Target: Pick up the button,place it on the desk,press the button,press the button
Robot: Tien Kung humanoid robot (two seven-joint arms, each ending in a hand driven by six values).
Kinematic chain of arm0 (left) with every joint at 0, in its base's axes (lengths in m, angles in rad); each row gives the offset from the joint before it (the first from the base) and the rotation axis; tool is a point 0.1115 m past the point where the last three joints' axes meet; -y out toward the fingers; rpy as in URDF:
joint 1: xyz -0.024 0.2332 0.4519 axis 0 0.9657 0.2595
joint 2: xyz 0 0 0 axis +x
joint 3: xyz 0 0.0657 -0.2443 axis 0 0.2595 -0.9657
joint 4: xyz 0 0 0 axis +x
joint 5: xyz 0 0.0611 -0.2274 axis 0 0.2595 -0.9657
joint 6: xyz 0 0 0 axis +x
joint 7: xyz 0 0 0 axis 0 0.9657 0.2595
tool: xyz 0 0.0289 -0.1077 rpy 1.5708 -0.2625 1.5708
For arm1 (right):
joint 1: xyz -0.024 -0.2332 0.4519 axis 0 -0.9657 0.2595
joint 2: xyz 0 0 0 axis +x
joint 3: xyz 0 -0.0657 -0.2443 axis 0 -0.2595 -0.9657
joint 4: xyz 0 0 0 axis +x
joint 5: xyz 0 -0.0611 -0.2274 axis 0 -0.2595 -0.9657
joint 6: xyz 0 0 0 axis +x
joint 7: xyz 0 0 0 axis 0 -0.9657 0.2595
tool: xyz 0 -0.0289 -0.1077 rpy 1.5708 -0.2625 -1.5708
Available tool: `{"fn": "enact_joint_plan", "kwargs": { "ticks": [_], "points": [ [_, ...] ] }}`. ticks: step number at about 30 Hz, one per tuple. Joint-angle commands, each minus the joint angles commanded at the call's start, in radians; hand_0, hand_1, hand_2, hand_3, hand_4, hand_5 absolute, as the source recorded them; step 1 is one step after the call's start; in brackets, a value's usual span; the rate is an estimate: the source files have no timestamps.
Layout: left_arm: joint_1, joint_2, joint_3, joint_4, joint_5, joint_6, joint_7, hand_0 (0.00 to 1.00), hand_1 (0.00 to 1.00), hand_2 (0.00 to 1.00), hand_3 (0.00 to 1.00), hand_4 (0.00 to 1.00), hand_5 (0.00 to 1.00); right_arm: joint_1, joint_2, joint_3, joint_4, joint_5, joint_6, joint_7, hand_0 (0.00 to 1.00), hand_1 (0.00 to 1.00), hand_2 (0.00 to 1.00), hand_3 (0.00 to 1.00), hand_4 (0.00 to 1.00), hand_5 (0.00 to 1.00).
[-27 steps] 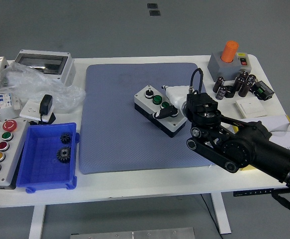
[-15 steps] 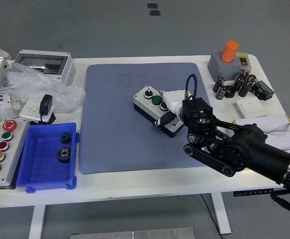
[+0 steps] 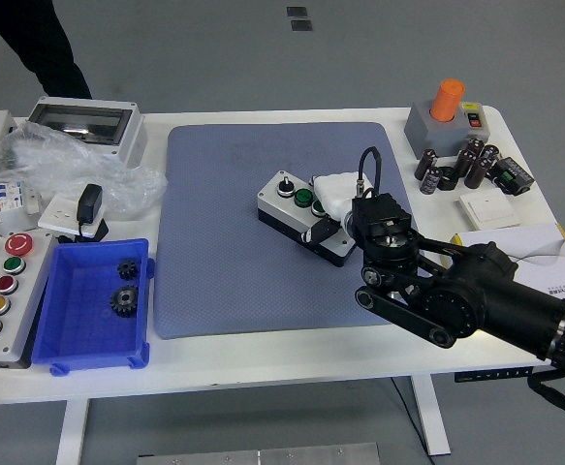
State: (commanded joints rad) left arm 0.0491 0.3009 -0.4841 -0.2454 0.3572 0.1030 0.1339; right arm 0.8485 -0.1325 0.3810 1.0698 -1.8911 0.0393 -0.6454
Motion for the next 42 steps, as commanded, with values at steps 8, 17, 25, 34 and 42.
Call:
{"fn": "enact_joint_plan", "kwargs": {
  "ticks": [8, 17, 25, 34, 42],
  "points": [
    [-0.001, 0.000, 0.000, 0.000, 0.000, 0.000, 0.000, 0.625, 0.660, 0.626, 0.673, 0.710, 0.331, -0.002, -0.005, -0.006, 0.004, -0.004, -0.047, 0.000, 0.243, 0.488, 0.477, 0.488, 0.604, 0.122],
    [-0.001, 0.000, 0.000, 0.000, 0.000, -0.001, 0.000, 0.625, 0.660, 0.626, 0.674, 0.711, 0.334, 0.010, -0.052, -0.035, 0.073, -0.008, -0.109, 0.000, 0.244, 0.478, 0.415, 0.369, 0.554, 0.029],
    [-0.001, 0.000, 0.000, 0.001, -0.001, 0.000, -0.001, 0.625, 0.661, 0.627, 0.674, 0.714, 0.338, 0.049, -0.133, -0.159, 0.152, -0.004, -0.178, 0.117, 0.293, 0.487, 0.426, 0.372, 0.545, 0.002],
    [0.000, 0.001, 0.001, 0.001, -0.002, 0.001, -0.001, 0.624, 0.661, 0.627, 0.675, 0.716, 0.340, 0.084, -0.189, -0.253, 0.166, -0.031, -0.245, 0.317, 0.454, 0.530, 0.444, 0.378, 0.524, 0.002],
    [0.000, 0.001, 0.002, 0.002, -0.002, 0.002, -0.002, 0.624, 0.661, 0.630, 0.677, 0.717, 0.344, 0.096, -0.197, -0.306, 0.152, -0.077, -0.286, 0.394, 0.503, 0.523, 0.444, 0.399, 0.461, 0.002]
  ]
}}
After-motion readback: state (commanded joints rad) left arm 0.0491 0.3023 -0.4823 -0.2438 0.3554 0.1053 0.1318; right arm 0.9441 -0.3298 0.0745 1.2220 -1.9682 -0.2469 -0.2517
